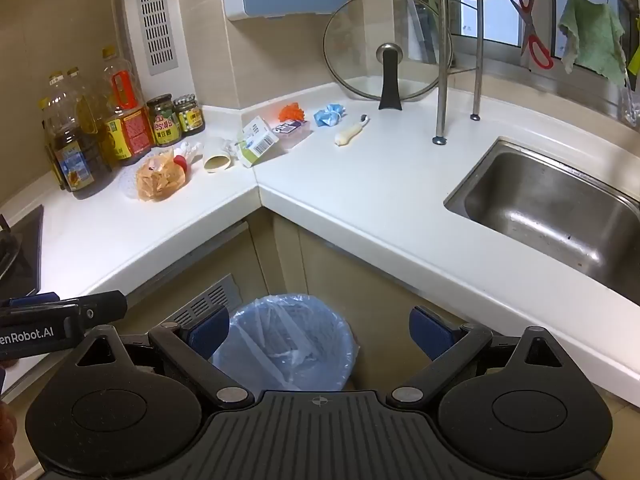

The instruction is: Collect trash

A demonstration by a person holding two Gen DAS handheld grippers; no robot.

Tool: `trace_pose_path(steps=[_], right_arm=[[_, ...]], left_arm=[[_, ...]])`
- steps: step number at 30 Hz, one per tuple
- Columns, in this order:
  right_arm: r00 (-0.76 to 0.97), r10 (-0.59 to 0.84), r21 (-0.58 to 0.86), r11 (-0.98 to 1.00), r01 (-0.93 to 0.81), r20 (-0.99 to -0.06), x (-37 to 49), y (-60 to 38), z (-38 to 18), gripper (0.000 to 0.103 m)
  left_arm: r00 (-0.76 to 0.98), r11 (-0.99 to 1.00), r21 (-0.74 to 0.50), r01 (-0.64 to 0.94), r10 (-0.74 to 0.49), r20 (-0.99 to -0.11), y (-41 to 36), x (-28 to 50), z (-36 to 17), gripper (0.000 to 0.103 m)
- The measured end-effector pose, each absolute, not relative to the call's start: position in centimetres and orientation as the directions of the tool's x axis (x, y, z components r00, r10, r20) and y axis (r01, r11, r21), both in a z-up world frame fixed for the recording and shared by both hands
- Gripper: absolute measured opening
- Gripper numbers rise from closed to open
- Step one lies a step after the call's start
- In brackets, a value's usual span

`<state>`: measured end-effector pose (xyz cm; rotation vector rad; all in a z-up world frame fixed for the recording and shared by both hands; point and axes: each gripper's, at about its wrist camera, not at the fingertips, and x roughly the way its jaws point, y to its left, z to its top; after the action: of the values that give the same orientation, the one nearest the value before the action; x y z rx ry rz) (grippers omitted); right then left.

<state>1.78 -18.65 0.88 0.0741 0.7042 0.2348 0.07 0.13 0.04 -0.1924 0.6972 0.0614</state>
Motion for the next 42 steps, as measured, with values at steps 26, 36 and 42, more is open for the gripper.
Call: trace_pose_path(steps=[26, 36, 42], right_arm=[[0.74, 0.238, 0.145, 0.971, -0.189, -0.629, 1.58, -18.62, 1.18, 0.096], [0.741, 0.238, 0.145, 0.971, -0.189, -0.627, 1.57, -18.63, 1.07, 0.096], [0.741, 0.239, 0.146, 0.971, -0.189, -0.627, 1.55, -18.68, 1.05, 0.096]], left_arm=[[0.767, 0.979, -0.168, -0.117, -0.018, -0.642, 0.29, -0.36, -0.27, 0.092], [0.768, 0.979, -0.17, -0.115, -0.021, -0.641, 0.02, -0.54, -0.34, 0.092], [0.766, 0.979, -0.17, -0.114, -0.022, -0.642, 0.12, -0.45, -0.3, 0.092]])
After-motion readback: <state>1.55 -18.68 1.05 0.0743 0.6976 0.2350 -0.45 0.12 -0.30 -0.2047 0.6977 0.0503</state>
